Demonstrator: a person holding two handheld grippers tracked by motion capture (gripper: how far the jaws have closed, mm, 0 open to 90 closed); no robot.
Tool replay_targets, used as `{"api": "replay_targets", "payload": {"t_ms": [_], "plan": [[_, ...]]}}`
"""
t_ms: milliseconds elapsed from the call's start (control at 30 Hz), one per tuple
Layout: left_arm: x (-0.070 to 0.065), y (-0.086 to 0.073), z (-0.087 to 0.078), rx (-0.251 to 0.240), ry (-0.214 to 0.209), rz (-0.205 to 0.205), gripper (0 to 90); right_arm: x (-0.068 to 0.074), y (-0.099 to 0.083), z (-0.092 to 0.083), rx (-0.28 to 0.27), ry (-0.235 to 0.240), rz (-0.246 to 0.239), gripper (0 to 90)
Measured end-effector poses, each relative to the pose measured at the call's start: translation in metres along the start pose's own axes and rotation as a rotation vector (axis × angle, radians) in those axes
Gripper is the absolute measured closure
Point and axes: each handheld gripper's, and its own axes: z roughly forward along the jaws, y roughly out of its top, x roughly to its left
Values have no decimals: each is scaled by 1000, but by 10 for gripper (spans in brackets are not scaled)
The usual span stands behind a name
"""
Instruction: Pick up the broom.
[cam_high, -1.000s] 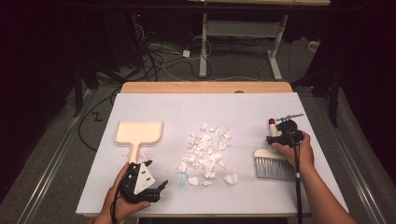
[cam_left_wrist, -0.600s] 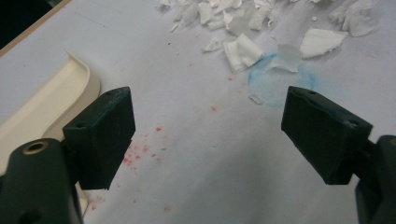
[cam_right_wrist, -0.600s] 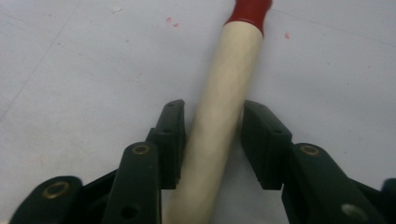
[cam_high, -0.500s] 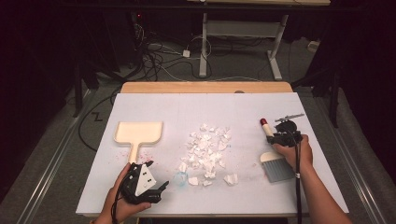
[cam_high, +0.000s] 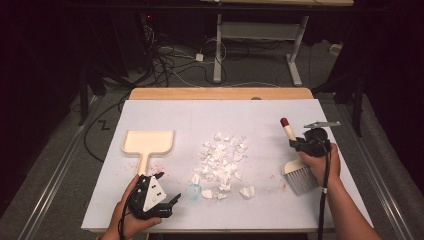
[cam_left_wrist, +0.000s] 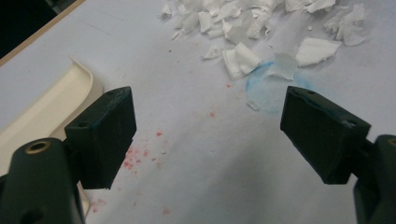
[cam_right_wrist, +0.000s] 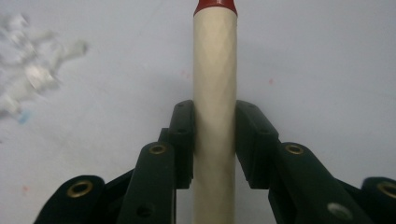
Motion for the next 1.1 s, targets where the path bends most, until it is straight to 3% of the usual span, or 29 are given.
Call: {"api": "replay_targets", "payload": {"t_ms": [233,433,633,767,867,1000,1100], "plan": [[-3,7,-2,-29,16,-3,182,4,7,-52,-219,58,24,710],[-7,25,-1,-87,-30,-46,186,21,10,-81,-341,64,-10,712],[-20,67,16,-129,-137,-54,208,51,16,-95,-401,68,-97,712],[-36,105,35,-178,-222,-56,216,69,20,-103,-428,108,-133,712],[-50,131,52,-196,-268,-52,217,83,18,-110,-493,135,-145,712],[-66,155,70,-244,-311,-55,238,98,16,-112,-478,185,-181,712],[-74,165,81,-249,-326,-68,297,109,12,-110,-471,202,-197,711]]}}
